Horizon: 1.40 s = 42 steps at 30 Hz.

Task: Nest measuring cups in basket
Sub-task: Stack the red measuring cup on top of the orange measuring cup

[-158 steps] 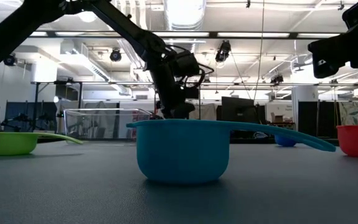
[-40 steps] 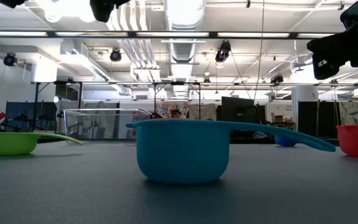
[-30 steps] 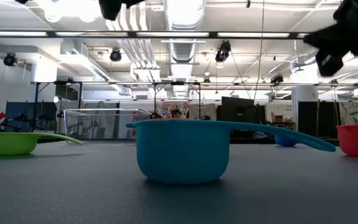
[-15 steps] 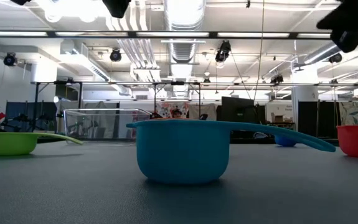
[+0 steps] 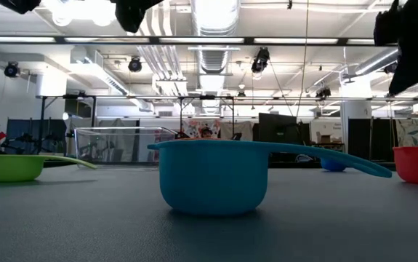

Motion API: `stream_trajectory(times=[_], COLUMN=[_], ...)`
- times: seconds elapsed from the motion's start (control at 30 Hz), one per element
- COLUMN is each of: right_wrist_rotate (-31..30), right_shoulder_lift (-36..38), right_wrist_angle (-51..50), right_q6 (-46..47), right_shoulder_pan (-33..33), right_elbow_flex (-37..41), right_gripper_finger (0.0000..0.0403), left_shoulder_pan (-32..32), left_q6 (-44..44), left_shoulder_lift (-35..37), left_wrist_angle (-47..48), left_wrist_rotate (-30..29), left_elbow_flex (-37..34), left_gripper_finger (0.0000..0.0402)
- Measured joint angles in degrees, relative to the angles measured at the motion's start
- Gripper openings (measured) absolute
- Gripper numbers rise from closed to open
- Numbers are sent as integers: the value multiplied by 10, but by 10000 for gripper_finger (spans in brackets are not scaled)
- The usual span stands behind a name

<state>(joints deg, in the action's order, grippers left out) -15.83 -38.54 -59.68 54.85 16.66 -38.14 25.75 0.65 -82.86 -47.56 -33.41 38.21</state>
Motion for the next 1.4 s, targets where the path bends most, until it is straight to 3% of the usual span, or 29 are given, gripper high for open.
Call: stream_trajectory(times=[0.23,0.47,0.67,0.83,1.17,1.4], right_wrist_rotate=[23,22,32,47,90,101], right_shoulder_lift=[-18,-17,-45,-86,-156,-168], right_wrist_angle=[2,58,63,64,79,88], right_q6=[132,226,286,317,286,244], right_shoulder_pan=[7,33,55,69,71,71], right_elbow_flex=[32,77,86,90,88,70], right_gripper_finger=[77,137,187,203,161,40], left_shoulder_pan=[0,0,0,0,0,0], left_q6=[44,46,46,46,48,49], left_shoulder_lift=[21,22,22,22,22,22], left_wrist_angle=[-4,-4,2,9,10,10], left_wrist_rotate=[0,0,0,0,0,0], left_elbow_flex=[-18,-16,-24,-24,-24,-24], left_gripper_finger=[55,52,52,52,52,52])
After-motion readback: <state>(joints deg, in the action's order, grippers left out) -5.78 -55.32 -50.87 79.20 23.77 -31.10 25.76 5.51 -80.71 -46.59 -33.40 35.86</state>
